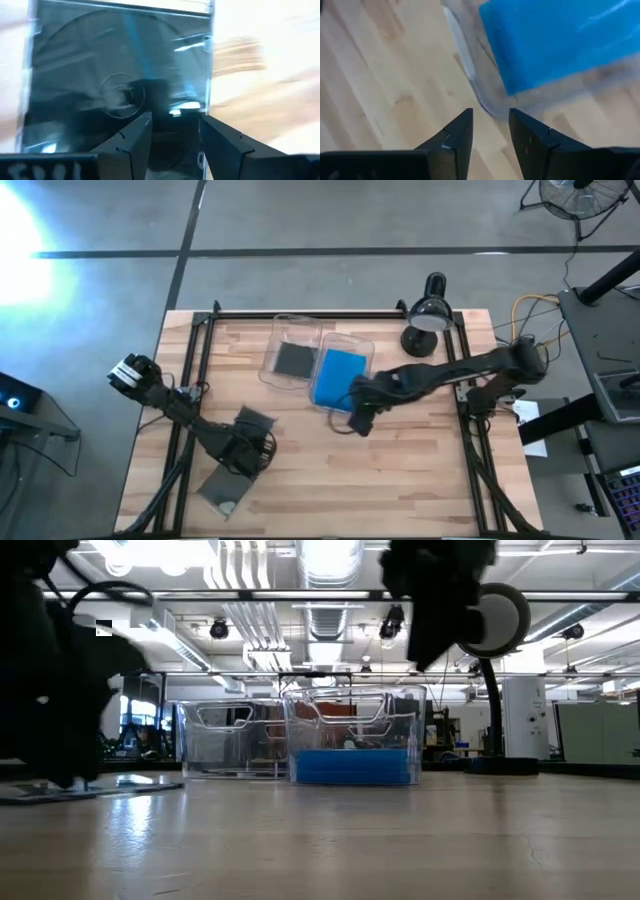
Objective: Pick & place jewel cases by type
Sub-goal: Put the top black CD case into the left transparent bin
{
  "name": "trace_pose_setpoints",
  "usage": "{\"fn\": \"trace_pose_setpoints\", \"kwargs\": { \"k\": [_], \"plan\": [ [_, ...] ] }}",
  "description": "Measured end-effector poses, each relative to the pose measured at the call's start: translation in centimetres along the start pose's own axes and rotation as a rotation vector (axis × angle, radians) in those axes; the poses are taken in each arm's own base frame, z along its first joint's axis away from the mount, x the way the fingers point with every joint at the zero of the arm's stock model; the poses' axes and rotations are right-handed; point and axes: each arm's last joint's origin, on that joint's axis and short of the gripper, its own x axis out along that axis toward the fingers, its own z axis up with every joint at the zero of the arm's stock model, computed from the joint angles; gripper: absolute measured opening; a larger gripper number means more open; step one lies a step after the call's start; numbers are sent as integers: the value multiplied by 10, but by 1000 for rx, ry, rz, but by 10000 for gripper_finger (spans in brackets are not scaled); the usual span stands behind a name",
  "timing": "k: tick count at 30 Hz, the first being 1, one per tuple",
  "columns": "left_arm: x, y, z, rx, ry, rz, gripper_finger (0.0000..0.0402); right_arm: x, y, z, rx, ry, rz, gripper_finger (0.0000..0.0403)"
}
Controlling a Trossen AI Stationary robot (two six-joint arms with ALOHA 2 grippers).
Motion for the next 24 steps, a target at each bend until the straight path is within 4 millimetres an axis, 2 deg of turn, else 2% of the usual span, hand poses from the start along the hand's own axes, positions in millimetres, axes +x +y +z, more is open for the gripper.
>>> {"fn": "trace_pose_setpoints", "kwargs": {
  "k": [3, 6, 9, 12, 18, 20, 24],
  "plan": [
    [0, -16, 1, -41, -35, -168, 147, -2, -14, -21, 96, -23, 66, 119],
    [-2, -32, 4, -61, -87, -320, 147, 3, -19, -37, 193, -41, 205, 118],
    [-6, -41, 8, -25, -99, -363, 147, 10, -16, -44, 261, -88, 347, 118],
    [-15, -41, 11, 37, -69, -254, 147, 21, -8, -46, 299, -115, 441, 118],
    [-38, -15, 25, 103, -94, 179, 147, 51, 9, -42, 289, -93, 436, 118],
    [-39, -6, 27, 87, -102, 261, 147, 61, 16, -37, 287, -88, 427, 118],
    [-23, 7, 23, -8, -57, 303, 147, 80, 32, -26, 289, -68, 406, 118]
  ]
}}
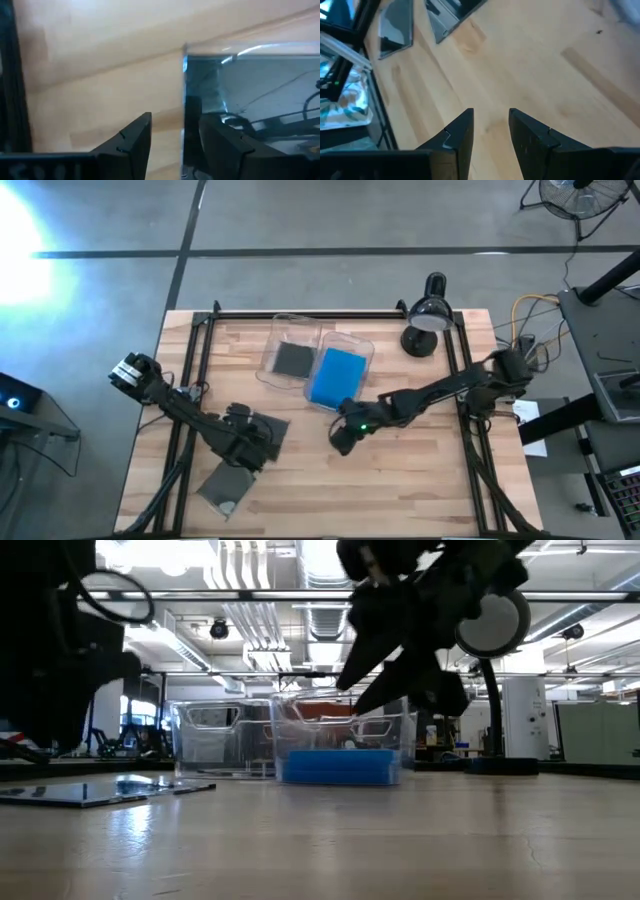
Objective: Pick & place jewel cases by type
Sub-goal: Put the top black CD case into the left transparent bin
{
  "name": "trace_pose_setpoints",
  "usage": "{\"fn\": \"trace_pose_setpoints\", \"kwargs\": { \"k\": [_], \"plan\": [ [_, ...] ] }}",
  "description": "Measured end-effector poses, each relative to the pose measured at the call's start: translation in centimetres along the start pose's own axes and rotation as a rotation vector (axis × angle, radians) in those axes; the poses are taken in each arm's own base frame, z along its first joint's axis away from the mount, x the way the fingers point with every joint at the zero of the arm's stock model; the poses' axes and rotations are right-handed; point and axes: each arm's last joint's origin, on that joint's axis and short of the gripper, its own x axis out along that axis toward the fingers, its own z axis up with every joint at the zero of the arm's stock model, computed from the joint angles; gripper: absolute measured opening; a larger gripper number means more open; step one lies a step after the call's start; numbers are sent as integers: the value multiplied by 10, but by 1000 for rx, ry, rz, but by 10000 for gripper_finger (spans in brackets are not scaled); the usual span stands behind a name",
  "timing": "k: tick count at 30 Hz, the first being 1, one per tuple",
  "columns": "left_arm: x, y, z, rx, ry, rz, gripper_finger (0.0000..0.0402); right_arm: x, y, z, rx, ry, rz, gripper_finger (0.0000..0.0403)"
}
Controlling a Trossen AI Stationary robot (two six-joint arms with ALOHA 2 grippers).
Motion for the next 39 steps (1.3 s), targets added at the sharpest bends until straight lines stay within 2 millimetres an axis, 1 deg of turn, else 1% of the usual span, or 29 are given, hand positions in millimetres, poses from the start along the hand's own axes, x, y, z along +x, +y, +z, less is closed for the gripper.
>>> {"fn": "trace_pose_setpoints", "kwargs": {
  "k": [4, 7, 10, 15, 18, 23, 25, 27, 30, 32, 34, 39],
  "plan": [
    [16, 4, -5, -140, 42, -81, 147, 20, 12, 7, -3, 22, 11, 118],
    [19, 7, -4, -201, 46, -163, 147, 29, 23, 12, -28, 39, 38, 118],
    [22, 16, -2, -209, 40, -182, 147, 32, 29, 12, -44, 51, 42, 118],
    [31, 30, 0, -200, 40, -172, 147, 30, 29, 8, -59, 70, 13, 118],
    [37, 33, -2, -186, 46, -194, 147, 23, 27, 1, -65, 85, -29, 118],
    [48, 34, -5, -153, 45, -254, 147, 4, 26, -12, -72, 61, -111, 118],
    [50, 33, -6, -163, 50, -279, 147, -3, 25, -18, -63, 47, -133, 118],
    [49, 31, -6, -171, 43, -297, 147, -7, 24, -22, -35, 41, -125, 118],
    [46, 27, -6, -165, 43, -333, 147, -5, 18, -31, 26, 59, -150, 118],
    [44, 22, -7, -157, 46, -385, 147, 0, 12, -36, 69, 61, -154, 118],
    [43, 15, -8, -178, 54, -444, 147, 5, 11, -39, 114, 48, -119, 118],
    [41, 0, -12, -250, 62, -574, 147, 24, 6, -42, 199, 33, -47, 118]
  ]
}}
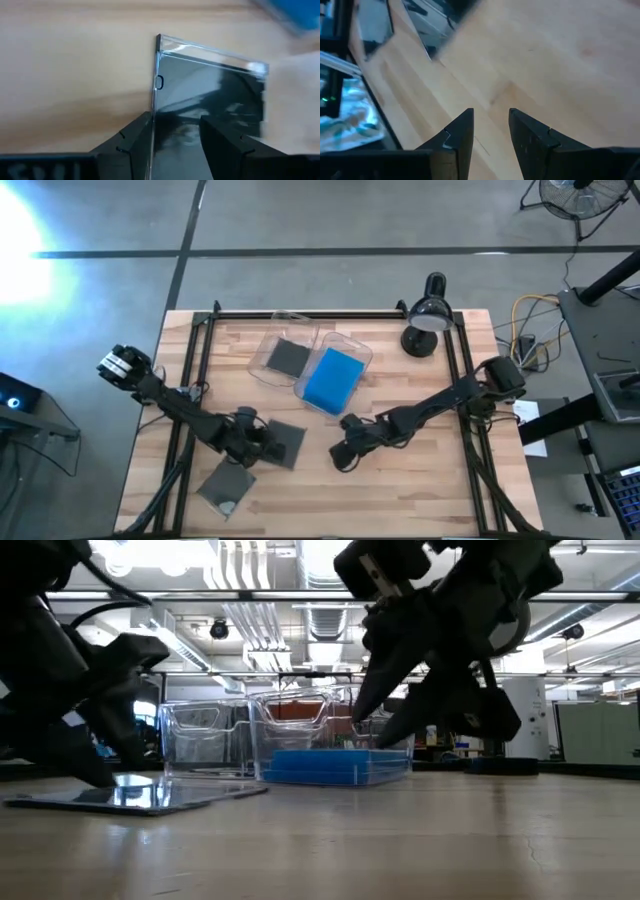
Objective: Pick & place jewel cases by type
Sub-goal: Put the top black CD case into the left transparent bin
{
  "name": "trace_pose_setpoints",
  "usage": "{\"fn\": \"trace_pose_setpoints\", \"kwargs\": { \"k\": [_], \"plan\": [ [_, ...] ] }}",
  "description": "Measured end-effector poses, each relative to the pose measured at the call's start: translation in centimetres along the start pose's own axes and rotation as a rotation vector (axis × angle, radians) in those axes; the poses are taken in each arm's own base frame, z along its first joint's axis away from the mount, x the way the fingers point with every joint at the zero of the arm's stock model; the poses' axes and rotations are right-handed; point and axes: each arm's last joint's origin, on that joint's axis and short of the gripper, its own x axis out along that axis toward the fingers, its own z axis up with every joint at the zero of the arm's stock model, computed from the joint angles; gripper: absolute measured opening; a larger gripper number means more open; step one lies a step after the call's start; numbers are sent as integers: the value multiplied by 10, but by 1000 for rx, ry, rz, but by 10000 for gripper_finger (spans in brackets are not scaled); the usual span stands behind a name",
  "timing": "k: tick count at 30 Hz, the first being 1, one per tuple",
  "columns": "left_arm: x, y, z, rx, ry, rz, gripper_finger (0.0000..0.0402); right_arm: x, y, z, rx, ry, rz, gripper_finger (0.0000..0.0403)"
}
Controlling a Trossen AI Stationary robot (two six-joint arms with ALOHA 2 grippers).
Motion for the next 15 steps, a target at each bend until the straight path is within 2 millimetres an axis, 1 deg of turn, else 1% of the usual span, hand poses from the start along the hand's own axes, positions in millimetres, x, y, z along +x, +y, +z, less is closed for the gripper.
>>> {"fn": "trace_pose_setpoints", "kwargs": {
  "k": [2, 5, 8, 12, 15],
  "plan": [
    [4, -5, -4, -25, -1, -53, 147, 6, 0, -1, 30, -2, 14, 118],
    [13, -16, -12, -46, 7, -160, 147, 15, -4, -2, 53, 4, -17, 118],
    [22, -25, -18, -43, 10, -242, 147, 19, -5, -3, 56, 6, -26, 118],
    [21, -34, -22, 31, 31, -254, 147, 19, -5, -5, 76, 6, -34, 118],
    [17, -37, -22, 127, 73, -212, 147, 19, -8, -9, 96, 14, -58, 118]
  ]
}}
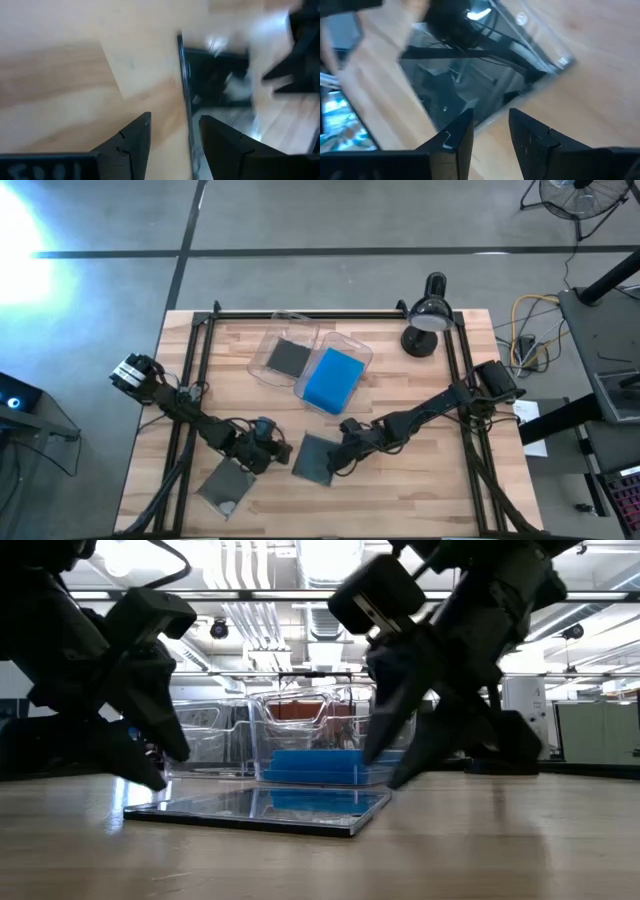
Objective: Pick & place jewel cases by type
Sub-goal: Put the top black CD case into the left transparent bin
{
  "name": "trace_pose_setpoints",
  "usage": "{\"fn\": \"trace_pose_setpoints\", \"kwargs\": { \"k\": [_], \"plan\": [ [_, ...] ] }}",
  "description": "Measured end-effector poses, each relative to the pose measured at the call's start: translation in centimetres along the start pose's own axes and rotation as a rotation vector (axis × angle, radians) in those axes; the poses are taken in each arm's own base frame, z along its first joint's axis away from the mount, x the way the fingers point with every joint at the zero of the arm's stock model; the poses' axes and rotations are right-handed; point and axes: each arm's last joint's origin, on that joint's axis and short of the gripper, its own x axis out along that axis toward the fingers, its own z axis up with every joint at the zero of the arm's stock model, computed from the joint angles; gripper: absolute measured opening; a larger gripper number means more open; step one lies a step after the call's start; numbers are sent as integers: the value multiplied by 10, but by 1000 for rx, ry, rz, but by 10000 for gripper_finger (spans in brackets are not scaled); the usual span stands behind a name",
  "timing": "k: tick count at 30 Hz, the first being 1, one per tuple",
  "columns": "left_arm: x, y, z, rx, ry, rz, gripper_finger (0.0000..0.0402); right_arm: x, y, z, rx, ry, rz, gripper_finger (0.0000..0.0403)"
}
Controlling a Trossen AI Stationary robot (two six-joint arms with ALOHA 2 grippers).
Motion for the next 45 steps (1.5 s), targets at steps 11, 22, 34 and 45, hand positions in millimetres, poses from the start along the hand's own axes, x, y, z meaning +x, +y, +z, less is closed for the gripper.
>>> {"fn": "trace_pose_setpoints", "kwargs": {
  "k": [11, 22, 34, 45],
  "plan": [
    [8, -16, -13, 203, 157, 30, 147, 4, -11, -14, 68, -32, -63, 132],
    [29, -34, -25, 301, 174, 24, 147, 31, -6, -11, 179, -37, -62, 169],
    [25, -29, -27, 386, 226, 46, 147, -16, 43, 10, -160, -205, 118, 155],
    [25, -28, -28, 389, 207, 42, 147, -9, 44, 10, -218, -196, 152, 153]
  ]
}}
